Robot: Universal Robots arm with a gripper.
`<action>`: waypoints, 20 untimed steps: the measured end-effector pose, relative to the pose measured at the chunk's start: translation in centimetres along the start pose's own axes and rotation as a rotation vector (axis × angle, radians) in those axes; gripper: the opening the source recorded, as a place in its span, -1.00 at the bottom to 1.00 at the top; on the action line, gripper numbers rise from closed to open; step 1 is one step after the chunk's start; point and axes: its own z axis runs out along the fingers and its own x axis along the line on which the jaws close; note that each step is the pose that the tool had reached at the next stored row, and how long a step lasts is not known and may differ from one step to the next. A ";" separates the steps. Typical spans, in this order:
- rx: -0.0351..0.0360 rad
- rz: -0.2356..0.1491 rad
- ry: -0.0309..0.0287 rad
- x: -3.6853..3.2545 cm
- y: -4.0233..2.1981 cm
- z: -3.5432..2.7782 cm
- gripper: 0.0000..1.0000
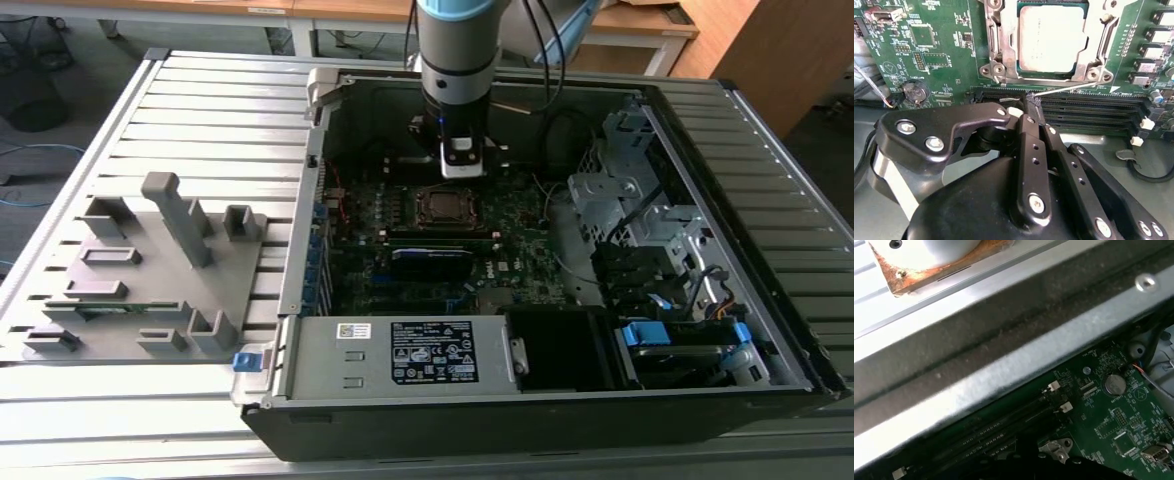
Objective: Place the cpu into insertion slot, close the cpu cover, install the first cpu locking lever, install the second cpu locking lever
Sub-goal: 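Install the first cpu locking lever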
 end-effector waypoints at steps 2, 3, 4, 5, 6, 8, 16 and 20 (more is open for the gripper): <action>0.0015 0.000 -0.0008 0.11 0.17 0.10 -0.80; 0.0033 0.000 -0.0020 0.13 0.20 0.12 -0.80; 0.0057 0.000 -0.0037 0.14 0.21 0.15 -0.80; 0.0093 -0.001 -0.0058 0.14 0.20 0.17 -0.80; 0.0130 -0.001 -0.0079 0.14 0.20 0.17 -0.80; 0.0191 -0.002 -0.0113 0.14 0.20 0.17 -0.80; 0.0316 -0.002 -0.0199 0.14 0.16 0.40 -0.80; 0.0329 0.002 -0.0214 0.22 0.24 0.55 -0.80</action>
